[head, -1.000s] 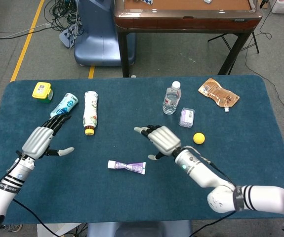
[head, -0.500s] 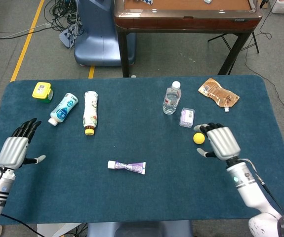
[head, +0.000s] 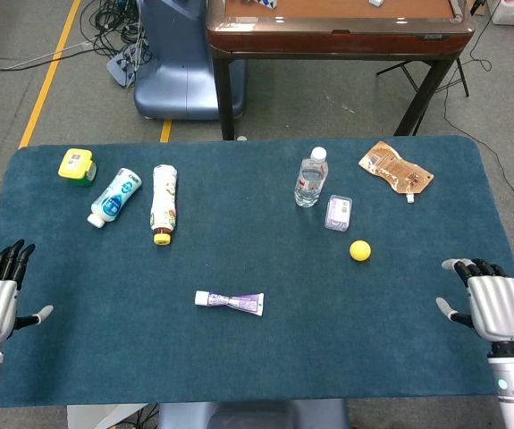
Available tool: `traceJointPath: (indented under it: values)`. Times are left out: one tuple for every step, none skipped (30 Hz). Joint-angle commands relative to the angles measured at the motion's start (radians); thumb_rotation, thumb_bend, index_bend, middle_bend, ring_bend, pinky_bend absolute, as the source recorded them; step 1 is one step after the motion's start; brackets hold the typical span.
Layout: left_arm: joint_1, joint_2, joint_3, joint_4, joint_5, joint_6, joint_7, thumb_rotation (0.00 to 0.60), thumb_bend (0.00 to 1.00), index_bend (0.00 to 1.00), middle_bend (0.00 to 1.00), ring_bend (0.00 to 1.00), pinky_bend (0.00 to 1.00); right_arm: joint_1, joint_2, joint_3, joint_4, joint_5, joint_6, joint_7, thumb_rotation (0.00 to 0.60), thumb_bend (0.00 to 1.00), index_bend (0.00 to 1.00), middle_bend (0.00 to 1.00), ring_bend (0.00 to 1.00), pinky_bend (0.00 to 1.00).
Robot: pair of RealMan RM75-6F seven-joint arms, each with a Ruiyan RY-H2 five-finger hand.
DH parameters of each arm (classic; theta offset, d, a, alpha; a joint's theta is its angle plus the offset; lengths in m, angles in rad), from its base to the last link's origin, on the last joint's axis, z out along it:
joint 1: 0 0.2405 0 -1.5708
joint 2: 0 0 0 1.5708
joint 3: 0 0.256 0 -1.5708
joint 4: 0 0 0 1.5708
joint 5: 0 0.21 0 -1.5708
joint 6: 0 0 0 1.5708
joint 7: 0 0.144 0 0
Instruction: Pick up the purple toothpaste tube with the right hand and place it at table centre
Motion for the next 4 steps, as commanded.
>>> traceJointPath:
  values:
    - [0.012,-0.003,0.003,-0.010,0.011,0.007,0.002,0.600,0.00,0.00,0.00,0.03,0.11,-0.023,-0.001,0.005,0.006,-0.010,0.003,0.014,0.600,0.25,0.36,0.41,0.31,0.35]
    - [0.016,-0.004,0.002,-0.011,0.014,0.009,0.003,0.600,0.00,0.00,0.00,0.03,0.11,-0.029,-0.001,0.008,0.006,-0.013,-0.002,0.018,0.600,0.25,0.36,0.41,0.31,0.35]
    - [0.018,-0.006,0.001,-0.011,0.016,0.009,0.004,0.600,0.00,0.00,0.00,0.03,0.11,-0.033,-0.003,0.012,0.009,-0.019,-0.003,0.019,0.600,0.25,0.36,0.41,0.31,0.35]
    - [0.020,-0.007,-0.001,-0.011,0.017,0.009,0.006,0.600,0.00,0.00,0.00,0.03,0.11,-0.035,-0.006,0.015,0.014,-0.024,-0.005,0.018,0.600,0.25,0.36,0.41,0.31,0.35]
